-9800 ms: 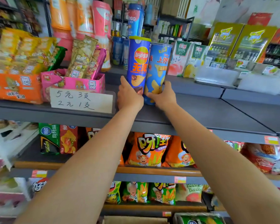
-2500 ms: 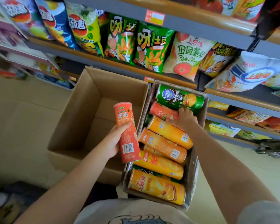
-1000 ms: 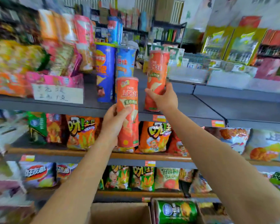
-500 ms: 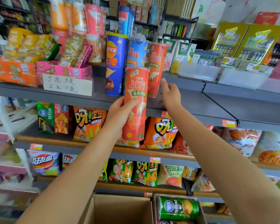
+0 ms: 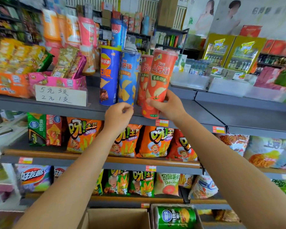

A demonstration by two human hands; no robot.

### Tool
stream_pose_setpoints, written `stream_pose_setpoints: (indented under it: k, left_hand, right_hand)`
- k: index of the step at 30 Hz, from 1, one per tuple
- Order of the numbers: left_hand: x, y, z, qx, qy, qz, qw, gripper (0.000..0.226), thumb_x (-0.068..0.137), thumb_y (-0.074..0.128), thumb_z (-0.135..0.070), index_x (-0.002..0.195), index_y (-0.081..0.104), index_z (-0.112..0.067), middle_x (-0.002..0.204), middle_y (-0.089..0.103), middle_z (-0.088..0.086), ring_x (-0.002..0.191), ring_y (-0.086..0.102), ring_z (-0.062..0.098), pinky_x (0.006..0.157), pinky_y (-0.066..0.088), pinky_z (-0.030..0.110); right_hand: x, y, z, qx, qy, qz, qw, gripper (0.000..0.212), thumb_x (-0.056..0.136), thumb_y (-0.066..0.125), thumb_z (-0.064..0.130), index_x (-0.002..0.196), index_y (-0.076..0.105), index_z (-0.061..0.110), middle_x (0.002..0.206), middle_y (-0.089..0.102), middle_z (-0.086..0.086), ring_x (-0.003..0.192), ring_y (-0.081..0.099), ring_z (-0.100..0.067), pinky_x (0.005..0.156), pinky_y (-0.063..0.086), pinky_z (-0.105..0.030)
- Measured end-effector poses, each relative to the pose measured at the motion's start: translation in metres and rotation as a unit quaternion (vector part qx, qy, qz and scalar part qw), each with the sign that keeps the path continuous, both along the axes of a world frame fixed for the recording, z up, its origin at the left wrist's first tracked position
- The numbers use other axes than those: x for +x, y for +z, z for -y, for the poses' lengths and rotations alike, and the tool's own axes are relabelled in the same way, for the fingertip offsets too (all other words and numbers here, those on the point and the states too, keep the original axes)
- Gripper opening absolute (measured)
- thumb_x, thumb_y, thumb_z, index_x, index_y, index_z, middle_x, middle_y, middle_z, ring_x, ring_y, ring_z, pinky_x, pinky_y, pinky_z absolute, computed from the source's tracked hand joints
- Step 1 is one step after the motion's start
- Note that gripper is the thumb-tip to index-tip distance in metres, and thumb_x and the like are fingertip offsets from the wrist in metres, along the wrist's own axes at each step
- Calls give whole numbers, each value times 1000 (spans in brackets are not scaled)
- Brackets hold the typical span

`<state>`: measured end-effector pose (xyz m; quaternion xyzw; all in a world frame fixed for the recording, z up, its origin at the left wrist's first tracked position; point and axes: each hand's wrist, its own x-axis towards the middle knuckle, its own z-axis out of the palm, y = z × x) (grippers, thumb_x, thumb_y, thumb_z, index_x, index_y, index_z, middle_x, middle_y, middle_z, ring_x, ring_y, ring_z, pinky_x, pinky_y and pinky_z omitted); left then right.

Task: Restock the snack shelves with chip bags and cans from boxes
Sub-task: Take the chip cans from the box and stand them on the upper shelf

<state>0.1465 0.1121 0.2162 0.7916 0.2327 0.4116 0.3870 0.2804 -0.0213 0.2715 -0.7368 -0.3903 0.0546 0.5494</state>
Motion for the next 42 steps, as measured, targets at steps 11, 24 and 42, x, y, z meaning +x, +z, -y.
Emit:
stream_pose_setpoints:
  k: [11, 24, 42]
  left_hand:
    - [-2, -15, -22, 112, 29, -63, 991, 13, 87, 67, -23, 92, 78, -29, 106, 68, -9, 104, 54, 20, 88, 35, 31]
    - [3, -25, -23, 157, 49, -50, 985, 11, 85, 70, -29, 92, 77, -33, 107, 63, -7, 105, 52, 21, 87, 27, 27]
    - [-72, -358, 186, -234, -222, -465, 825, 20, 97, 54, -24, 110, 69, -23, 107, 70, -3, 91, 65, 15, 75, 47, 27]
  right_hand:
    - [28, -20, -51, -118, -86, 6, 989, 63, 79, 84, 29, 130, 52, 10, 101, 66, -14, 87, 67, -31, 87, 56, -50]
    - [43, -32, -65, -109, -129, 10, 986, 49, 83, 78, 40, 122, 61, 15, 106, 72, -11, 96, 69, -29, 90, 55, -46]
    - [-66, -410, 242, -565, 12, -62, 822, 28, 93, 62, 26, 112, 64, 6, 117, 61, -18, 109, 57, -34, 88, 49, -39]
